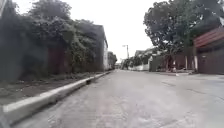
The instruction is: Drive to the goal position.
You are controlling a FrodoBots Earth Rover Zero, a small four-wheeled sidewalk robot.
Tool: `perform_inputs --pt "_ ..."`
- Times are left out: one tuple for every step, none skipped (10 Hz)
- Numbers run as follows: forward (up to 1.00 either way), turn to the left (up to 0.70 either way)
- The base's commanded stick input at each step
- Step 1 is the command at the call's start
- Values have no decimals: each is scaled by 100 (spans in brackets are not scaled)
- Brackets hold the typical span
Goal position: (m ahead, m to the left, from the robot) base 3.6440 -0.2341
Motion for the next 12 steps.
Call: perform_inputs --pt "85 0" --pt "85 0" --pt "85 0" --pt "85 0" --pt "85 -6" --pt "85 -22" --pt "85 -30" --pt "85 -20" --pt "85 -12" --pt "85 -3" --pt "85 0" --pt "85 0"
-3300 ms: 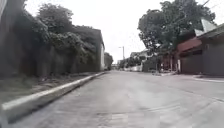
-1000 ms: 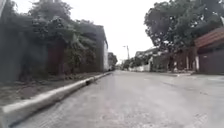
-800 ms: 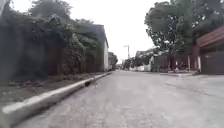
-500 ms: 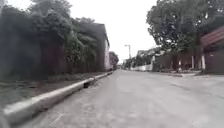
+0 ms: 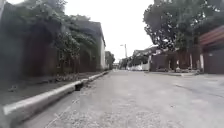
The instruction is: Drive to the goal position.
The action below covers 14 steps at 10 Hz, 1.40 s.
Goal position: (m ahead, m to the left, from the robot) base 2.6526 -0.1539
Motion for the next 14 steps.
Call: perform_inputs --pt "85 0" --pt "85 0" --pt "85 0" --pt "85 0" --pt "85 0" --pt "85 0" --pt "85 -6" --pt "85 -17" --pt "85 -28" --pt "85 -28" --pt "85 -19" --pt "85 -11" --pt "85 -2" --pt "85 0"
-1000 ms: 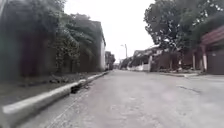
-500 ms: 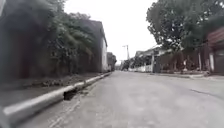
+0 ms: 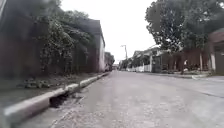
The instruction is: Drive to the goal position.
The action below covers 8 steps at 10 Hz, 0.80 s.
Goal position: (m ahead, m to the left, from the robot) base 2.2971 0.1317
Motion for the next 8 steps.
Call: perform_inputs --pt "85 0" --pt "85 0" --pt "85 0" --pt "85 -33" --pt "85 -22" --pt "85 -12" --pt "85 -1" --pt "85 0"
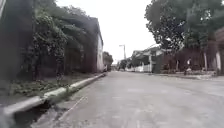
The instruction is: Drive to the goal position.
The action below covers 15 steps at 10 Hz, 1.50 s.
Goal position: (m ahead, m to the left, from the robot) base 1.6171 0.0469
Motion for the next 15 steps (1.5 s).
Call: perform_inputs --pt "85 0" --pt "85 0" --pt "85 0" --pt "85 -4" --pt "85 -13" --pt "85 -22" --pt "85 -25" --pt "85 -15" --pt "85 -8" --pt "85 -1" --pt "85 0" --pt "85 0" --pt "85 0" --pt "85 0" --pt "85 0"
